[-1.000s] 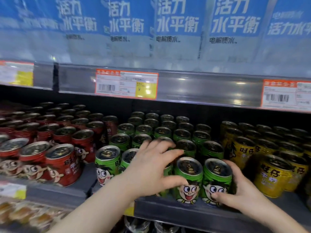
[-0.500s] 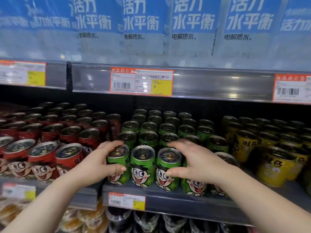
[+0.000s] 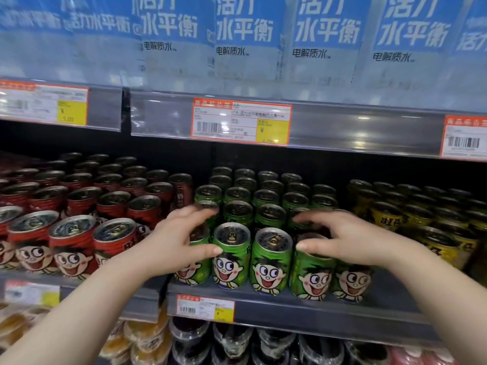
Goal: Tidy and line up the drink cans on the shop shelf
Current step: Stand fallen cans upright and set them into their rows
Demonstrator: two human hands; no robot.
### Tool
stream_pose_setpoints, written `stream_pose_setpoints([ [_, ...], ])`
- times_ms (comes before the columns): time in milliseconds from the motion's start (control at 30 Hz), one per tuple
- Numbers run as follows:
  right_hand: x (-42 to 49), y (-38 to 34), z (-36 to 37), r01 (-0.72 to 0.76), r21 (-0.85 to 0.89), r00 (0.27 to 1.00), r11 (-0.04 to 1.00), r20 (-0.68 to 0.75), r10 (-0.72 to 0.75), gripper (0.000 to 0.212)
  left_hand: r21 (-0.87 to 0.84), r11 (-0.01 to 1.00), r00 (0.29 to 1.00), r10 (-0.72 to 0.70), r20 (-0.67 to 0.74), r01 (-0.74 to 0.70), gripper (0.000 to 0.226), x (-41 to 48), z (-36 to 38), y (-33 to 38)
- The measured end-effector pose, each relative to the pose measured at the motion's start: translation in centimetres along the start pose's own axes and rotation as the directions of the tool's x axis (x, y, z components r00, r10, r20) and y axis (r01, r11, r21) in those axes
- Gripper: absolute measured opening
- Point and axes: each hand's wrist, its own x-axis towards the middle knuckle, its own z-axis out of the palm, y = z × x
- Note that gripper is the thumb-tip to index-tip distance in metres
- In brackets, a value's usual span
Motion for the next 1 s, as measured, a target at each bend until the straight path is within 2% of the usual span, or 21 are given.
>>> stream_pose_setpoints([
  [67, -0.6, 0.7, -0.5, -0.039, 0.003, 0.998, 0.999, -0.055, 0.04, 0.054, 0.021, 1.0, 0.998, -0.007, 0.063, 0.006, 0.101, 0.4, -0.3, 0.5],
  [133, -1.3, 1.5, -0.9, -0.078, 0.003, 0.993, 0.997, -0.093, 0.078, 0.055, 0.121, 0.993, 0.993, -0.012, 0.115, -0.002, 0.101, 0.7, -0.3, 1.1],
  [233, -2.8, 3.0, -1.4, -0.145, -0.01, 0.989, 0.989, 0.004, 0.145, 0.058, 0.365, 0.93, 0.993, -0.003, 0.12, -0.042, 0.069, 1.0, 0.7, 1.9],
  [333, -3.8, 4.1, -0.5, -0.198, -0.067, 0.974, 0.978, 0.1, 0.204, 0.075, 0.357, 0.934, 0.999, 0.015, 0.049, -0.031, 0.061, 1.0, 1.1, 2.1],
  [433, -3.8, 4.3, 0.6, -0.188, -0.09, 0.982, 0.978, 0.018, 0.19, 0.076, 0.335, 0.942, 0.999, 0.014, 0.029, -0.023, 0.062, 1.0, 1.3, 1.7],
  [500, -3.9, 4.1, 0.5, -0.187, -0.09, 0.982, 0.978, 0.006, 0.188, 0.076, 0.334, 0.942, 0.999, 0.011, 0.041, -0.024, 0.071, 1.0, 1.3, 1.5],
  [600, -4.3, 3.8, 0.5, -0.187, -0.093, 0.982, 0.978, -0.012, 0.187, 0.076, 0.372, 0.928, 1.0, 0.023, 0.008, -0.024, 0.12, 1.0, 1.2, 1.8],
  [633, -4.4, 3.7, 0.6, -0.184, -0.097, 0.983, 0.978, -0.023, 0.183, 0.076, 0.373, 0.927, 0.998, 0.039, -0.04, -0.022, 0.126, 1.0, 1.4, 2.3],
  [700, -4.6, 3.6, 1.0, -0.169, -0.11, 0.985, 0.979, -0.051, 0.164, 0.076, 0.33, 0.942, 0.982, 0.114, -0.153, -0.058, 0.119, 1.0, 2.0, 3.6],
  [833, -6.0, 4.3, 1.5, -0.148, 0.012, 0.982, 0.989, -0.12, 0.148, 0.077, 0.106, 0.959, 0.927, 0.28, -0.25, -0.261, 0.075, 1.6, 4.0, 7.0],
  [900, -7.3, 5.2, 0.9, -0.148, 0.055, 0.967, 0.987, -0.203, 0.156, 0.064, 0.009, 0.934, 0.903, 0.346, -0.255, -0.356, 0.068, 2.0, 4.8, 9.1],
  [1000, -9.6, 7.6, -1.2, -0.21, -0.024, 0.921, 0.977, -0.341, 0.19, 0.041, -0.079, 0.903, 0.888, 0.393, -0.24, -0.421, 0.065, 2.9, 6.1, 12.5],
])
